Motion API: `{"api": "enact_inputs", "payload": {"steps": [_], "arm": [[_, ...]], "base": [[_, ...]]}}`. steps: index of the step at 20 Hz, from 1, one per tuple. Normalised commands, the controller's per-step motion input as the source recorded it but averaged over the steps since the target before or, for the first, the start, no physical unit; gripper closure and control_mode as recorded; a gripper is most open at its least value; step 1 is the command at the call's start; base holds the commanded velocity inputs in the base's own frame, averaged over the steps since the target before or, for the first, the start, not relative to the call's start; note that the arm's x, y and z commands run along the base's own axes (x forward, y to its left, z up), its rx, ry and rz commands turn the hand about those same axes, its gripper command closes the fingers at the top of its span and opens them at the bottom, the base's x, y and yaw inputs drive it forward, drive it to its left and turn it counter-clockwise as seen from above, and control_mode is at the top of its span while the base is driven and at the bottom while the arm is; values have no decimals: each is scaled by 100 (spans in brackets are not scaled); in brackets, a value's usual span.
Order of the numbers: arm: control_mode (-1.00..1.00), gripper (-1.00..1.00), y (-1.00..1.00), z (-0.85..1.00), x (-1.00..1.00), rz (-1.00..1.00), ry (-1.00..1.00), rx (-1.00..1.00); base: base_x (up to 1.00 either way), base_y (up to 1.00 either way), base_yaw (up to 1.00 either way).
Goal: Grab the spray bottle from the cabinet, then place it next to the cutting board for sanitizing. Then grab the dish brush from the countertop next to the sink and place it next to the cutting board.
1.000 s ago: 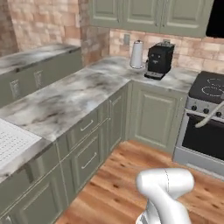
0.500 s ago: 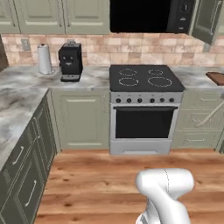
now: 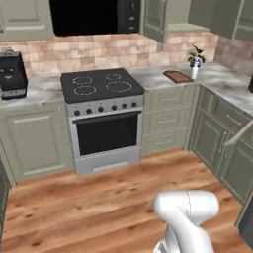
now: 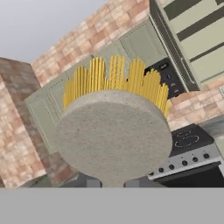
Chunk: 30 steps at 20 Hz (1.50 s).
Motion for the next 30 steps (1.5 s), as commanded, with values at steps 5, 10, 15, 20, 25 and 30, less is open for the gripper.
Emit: {"api": "enact_inputs", "payload": {"steps": [5,10,15,20,25,30], "arm": [[100,100,0,0,0,0,0,0],[100,100,0,0,0,0,0,0],[100,100,0,0,0,0,0,0],[100,100,0,0,0,0,0,0],[100,100,0,0,0,0,0,0],[100,100,0,0,0,0,0,0]], "base": [[98,-4,-21],[100,-1,-8],[100,-28,0],[86,-71,0],[67,-77,0],[88,-25,0]]}}
